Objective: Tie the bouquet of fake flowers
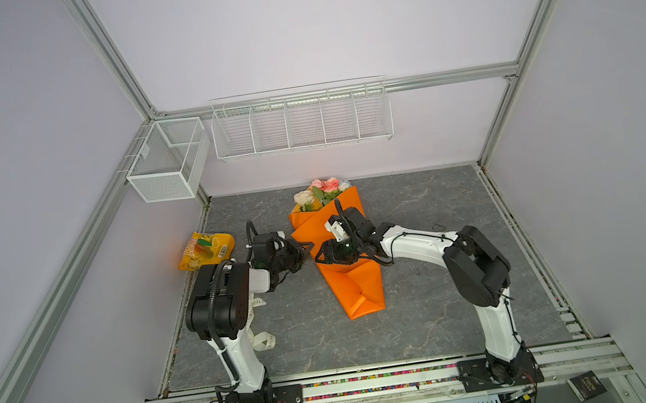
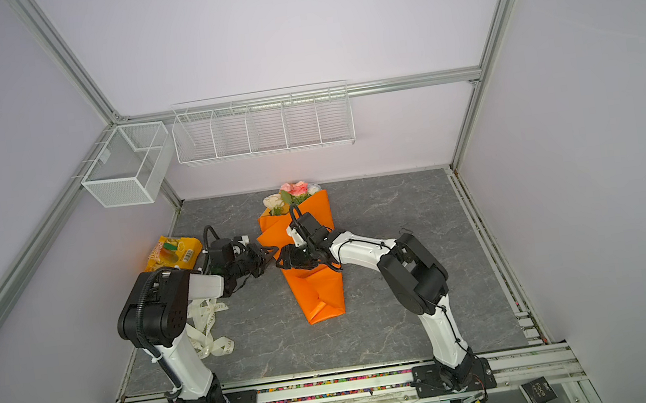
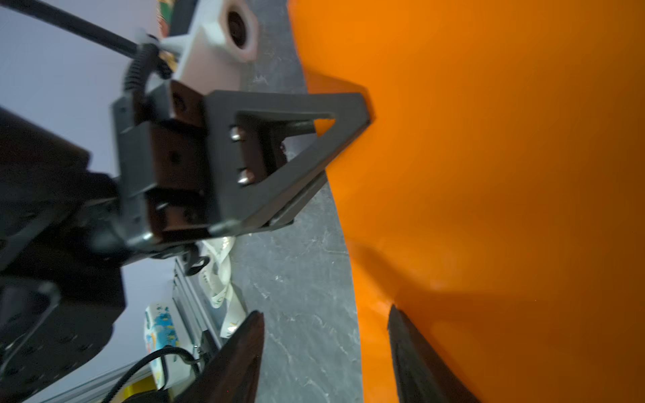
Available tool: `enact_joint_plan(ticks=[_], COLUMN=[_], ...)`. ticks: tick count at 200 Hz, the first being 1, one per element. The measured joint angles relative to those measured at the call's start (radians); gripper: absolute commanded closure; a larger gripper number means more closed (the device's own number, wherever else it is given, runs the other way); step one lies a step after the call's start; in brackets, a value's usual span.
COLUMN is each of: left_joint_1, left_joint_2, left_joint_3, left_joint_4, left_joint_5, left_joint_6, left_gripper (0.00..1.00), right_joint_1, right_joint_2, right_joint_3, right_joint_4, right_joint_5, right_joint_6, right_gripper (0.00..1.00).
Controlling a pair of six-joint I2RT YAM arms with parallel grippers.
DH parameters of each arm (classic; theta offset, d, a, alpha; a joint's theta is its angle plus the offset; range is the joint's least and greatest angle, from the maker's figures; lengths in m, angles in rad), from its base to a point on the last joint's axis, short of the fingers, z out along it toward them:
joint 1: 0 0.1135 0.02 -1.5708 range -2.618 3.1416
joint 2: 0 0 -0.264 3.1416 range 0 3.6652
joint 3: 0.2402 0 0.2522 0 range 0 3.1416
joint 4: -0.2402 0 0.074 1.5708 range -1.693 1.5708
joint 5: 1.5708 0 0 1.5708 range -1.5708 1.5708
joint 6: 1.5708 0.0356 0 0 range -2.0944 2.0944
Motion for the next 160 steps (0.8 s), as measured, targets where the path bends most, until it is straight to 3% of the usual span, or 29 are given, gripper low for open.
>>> enact_joint_plan(ticks=[42,78,113,160], left_joint_1=[0.005,0.013,0.029,0.031], left_joint_2=[0.0,0.025,0.041,0.055], left_joint_3=[0.063,0.097,0.111,0.153], left_joint_4=[-0.124,-0.156,-0.193,-0.25], left_joint_5=[0.002,0.013,0.029,0.048], left_joint_6=[0.095,0.138,0.167,0.207], left_gripper=[1.0,1.0,1.0,1.0], right_joint_1=[-0.056,-0.111,-0.118,-0.065], right_joint_2=[-0.304,-0.491,-0.482,-0.351], right_joint_3=[-0.227,-0.436,-0.594,-0.601], right_joint_4=[0.049,0.068,0.121,0.221], right_joint_5=[-0.005,0.01,-0.036,-0.117], right_joint_6=[0.007,0.026,0.068,0.088], right_gripper=[0.4,0.68,0.74,0.77])
